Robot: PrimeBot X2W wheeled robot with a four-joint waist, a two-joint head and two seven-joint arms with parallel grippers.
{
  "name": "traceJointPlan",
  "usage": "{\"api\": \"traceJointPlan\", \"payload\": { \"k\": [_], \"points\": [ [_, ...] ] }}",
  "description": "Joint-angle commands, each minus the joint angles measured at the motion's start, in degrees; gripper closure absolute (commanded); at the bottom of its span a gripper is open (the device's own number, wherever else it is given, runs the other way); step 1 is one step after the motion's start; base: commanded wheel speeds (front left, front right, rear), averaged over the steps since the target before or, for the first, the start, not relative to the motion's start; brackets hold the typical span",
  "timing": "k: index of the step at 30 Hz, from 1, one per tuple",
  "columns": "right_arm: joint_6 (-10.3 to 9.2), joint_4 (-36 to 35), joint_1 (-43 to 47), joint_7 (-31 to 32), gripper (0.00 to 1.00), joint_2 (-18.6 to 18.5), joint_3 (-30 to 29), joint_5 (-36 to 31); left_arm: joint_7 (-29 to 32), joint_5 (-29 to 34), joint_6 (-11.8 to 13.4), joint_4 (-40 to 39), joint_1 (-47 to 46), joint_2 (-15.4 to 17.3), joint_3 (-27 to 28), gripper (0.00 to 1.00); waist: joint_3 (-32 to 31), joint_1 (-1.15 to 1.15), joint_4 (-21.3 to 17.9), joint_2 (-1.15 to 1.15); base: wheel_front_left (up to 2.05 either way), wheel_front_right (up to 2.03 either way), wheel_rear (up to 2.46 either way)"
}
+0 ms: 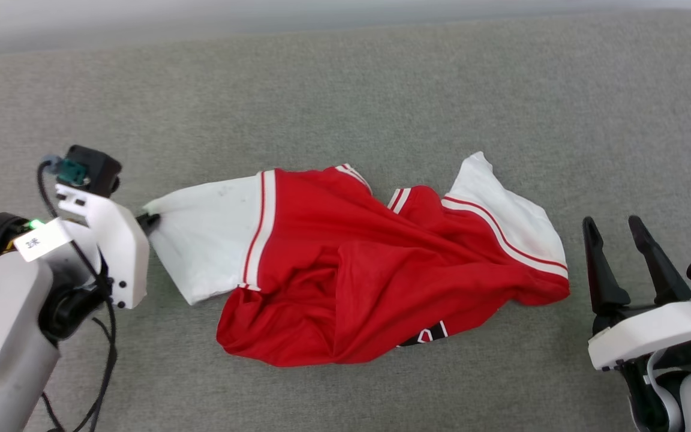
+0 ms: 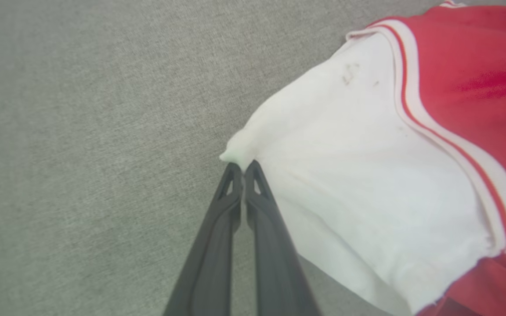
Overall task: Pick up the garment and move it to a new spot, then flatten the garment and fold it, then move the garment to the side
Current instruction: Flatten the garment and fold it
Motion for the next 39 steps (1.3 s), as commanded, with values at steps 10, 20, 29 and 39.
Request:
{"api": "traceJointPlan", "payload": {
  "k": [10,20,29,39],
  "points": [
    [-0.04,0.65,2.70,11.35,0.00,-2.04,-2.47,-2.30,-2.19,-4.25,8.59,-20.06,15.41,5.64,5.60,1.00,-4.57,0.00,4.68,0.00,0.00,0.00,0.00],
    [-0.04,-1.10,-8.71,36.95,0.00,-11.26,2.08,-1.61,-2.82,-4.97,14.29,-36.55,24.91,8.00,7.23,1.00,-1.93,0.00,7.95,0.00,0.00,0.00,0.00],
    [-0.05,3.61,-23.69,56.56,0.00,-16.13,8.00,4.34,-2.76,-3.10,14.34,-39.92,22.15,7.10,5.91,1.00,2.48,0.00,12.01,0.00,0.00,0.00,0.00],
    [-0.05,12.32,-30.94,60.87,0.00,-18.03,12.06,3.41,-3.45,-2.06,13.38,-39.64,19.82,5.74,4.69,1.00,5.48,0.00,15.56,0.00,0.00,0.00,0.00]
  ]
}}
